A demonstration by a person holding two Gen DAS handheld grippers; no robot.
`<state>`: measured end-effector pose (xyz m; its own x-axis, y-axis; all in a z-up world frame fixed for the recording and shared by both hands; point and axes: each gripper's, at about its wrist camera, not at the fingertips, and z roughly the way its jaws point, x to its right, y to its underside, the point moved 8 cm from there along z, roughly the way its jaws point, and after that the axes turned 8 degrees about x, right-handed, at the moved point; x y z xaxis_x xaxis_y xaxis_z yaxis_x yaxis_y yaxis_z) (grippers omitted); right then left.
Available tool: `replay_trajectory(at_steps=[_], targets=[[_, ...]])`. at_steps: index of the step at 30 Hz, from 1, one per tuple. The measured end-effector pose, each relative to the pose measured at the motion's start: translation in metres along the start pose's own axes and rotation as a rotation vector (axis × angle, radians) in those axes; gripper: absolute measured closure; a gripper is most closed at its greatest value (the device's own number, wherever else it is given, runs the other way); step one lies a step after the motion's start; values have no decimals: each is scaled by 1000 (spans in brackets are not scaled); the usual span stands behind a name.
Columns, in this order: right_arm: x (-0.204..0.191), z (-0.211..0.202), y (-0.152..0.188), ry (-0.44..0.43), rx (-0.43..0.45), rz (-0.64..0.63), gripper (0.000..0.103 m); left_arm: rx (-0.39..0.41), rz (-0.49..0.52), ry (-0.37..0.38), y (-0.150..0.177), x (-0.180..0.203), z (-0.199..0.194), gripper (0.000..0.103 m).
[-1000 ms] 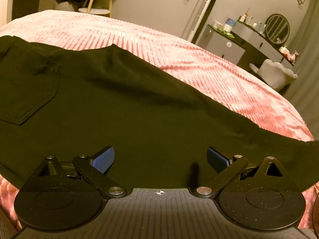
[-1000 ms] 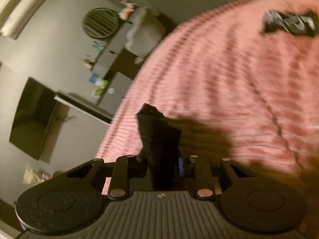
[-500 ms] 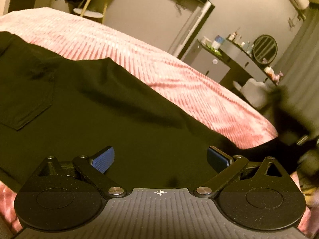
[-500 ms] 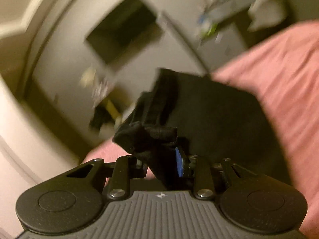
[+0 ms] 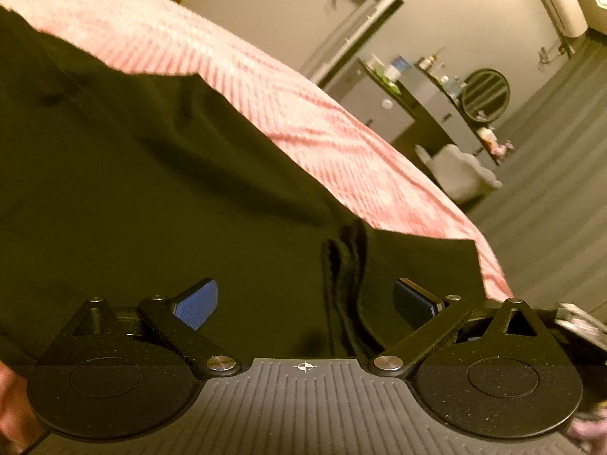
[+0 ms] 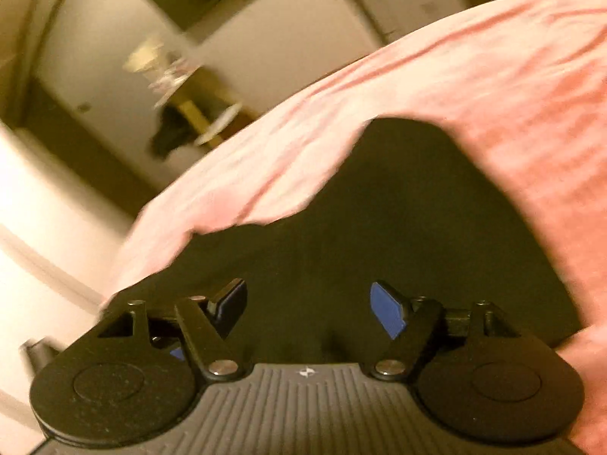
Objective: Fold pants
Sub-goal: 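Grasp the folded fabric edge near the waistband with the left tool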
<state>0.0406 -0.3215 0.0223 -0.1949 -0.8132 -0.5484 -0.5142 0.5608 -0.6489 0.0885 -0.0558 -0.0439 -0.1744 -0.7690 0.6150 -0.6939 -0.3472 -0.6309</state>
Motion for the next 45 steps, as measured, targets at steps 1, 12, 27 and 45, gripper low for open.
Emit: replay_trajectory(at_steps=[1,12,27,45], targets=[[11,4,-2,40,-6,2,59,-12,-8,16,2,2,0,1],[13,19,18,30,-61,-15,61,-111,-93,74,16,5,17,1],[51,-6,11,-86,76,253,43,-336,-260,208,50,42,79,63],[27,-16,-5,-153,110,225,34,-96,52,33,-2,10,-7,76]])
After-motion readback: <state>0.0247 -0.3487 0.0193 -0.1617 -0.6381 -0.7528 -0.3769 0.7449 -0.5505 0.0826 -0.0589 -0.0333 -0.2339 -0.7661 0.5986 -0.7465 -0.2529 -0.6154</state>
